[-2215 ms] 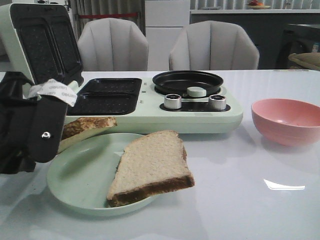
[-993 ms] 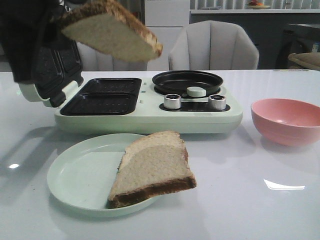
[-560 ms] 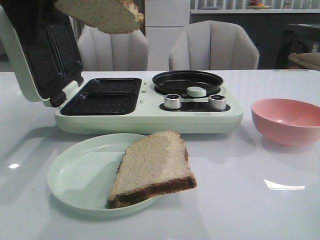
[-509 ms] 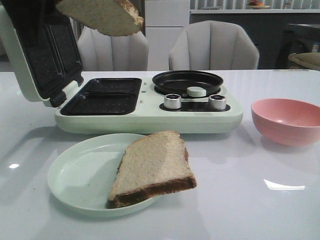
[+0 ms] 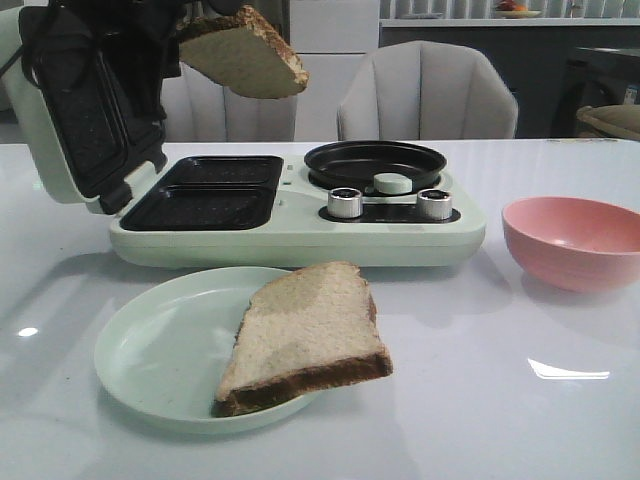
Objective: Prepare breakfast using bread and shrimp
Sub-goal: 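Carry the bread with the left gripper over the sandwich maker plates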
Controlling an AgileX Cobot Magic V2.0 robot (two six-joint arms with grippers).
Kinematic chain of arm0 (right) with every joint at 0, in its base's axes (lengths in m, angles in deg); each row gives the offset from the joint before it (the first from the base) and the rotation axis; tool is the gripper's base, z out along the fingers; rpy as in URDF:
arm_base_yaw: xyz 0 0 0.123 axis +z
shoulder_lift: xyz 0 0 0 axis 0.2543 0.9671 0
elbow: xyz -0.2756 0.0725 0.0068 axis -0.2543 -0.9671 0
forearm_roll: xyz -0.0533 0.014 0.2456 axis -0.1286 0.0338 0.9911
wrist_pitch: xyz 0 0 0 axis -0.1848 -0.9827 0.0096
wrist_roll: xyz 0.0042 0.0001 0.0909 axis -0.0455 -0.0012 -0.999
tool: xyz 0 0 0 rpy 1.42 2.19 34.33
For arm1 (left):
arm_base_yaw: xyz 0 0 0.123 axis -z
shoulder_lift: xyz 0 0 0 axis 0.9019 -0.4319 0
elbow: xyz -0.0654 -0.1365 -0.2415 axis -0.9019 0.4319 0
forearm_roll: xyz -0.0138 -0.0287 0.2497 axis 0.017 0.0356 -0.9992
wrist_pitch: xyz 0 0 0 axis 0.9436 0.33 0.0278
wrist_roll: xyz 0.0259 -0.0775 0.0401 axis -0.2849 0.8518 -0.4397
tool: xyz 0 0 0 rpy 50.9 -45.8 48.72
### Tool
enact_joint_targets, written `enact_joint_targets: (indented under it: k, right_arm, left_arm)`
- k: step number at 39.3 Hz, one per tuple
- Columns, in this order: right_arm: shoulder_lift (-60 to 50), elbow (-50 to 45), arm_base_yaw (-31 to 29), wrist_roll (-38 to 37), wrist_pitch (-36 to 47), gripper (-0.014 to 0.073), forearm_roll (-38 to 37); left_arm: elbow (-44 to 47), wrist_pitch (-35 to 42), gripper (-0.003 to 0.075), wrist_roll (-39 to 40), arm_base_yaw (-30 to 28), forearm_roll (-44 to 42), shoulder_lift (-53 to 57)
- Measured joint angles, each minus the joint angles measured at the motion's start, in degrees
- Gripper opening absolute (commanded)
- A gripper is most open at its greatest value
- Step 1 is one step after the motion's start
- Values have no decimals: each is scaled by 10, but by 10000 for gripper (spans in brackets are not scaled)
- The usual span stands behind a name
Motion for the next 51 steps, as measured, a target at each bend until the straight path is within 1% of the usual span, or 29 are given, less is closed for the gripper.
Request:
enact_joint_targets:
  k: [7,15,29,36,51]
  right_arm:
    - [0,0,0,0,0,150,0]
    - [0,0,0,0,0,150,0]
    - [0,0,0,0,0,150,0]
    - [0,0,0,0,0,150,0]
    - [0,0,0,0,0,150,0]
  left_arm:
    - [-44,-9,114,0,-15,0,-43]
    - [-74,-22,114,0,-29,0,-83]
    - [-82,-22,114,0,-41,0,-132]
    - [-82,-9,115,0,-41,0,-148]
    - [-72,-3,122,0,-41,35,-163]
